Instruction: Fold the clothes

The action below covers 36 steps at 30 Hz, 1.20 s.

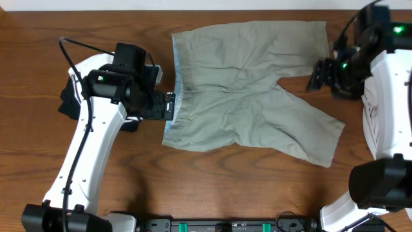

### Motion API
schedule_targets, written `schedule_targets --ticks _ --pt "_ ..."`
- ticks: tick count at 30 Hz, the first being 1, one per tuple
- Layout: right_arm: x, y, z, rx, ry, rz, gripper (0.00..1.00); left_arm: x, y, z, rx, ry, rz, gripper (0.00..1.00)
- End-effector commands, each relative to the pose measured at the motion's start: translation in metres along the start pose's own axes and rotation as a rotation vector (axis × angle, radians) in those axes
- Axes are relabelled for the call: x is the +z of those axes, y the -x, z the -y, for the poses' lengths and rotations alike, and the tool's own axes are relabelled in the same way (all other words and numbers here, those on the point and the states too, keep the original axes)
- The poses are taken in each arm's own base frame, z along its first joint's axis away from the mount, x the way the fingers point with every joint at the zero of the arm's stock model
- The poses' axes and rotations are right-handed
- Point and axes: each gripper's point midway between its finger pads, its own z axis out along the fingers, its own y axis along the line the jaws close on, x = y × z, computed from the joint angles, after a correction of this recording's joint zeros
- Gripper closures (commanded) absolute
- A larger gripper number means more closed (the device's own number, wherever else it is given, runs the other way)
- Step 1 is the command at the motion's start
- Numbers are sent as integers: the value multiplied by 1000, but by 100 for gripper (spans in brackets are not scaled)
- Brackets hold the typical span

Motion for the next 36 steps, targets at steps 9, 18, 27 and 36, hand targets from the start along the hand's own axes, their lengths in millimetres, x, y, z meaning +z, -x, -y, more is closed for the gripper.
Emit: schedule_targets --ticks 9,18,27,36 --pt "98 -54 104 402 -141 -236 20 -1 0 3 -6 -11 2 2" --pt "163 -103 132 495 -98 -309 19 -1 1 3 -5 -11 6 2" --pt "207 -117 118 544 25 -267 57 -1 4 3 -4 -12 16 2" --pt "150 -73 106 417 82 -143 99 -1 4 3 -4 -12 16 2"
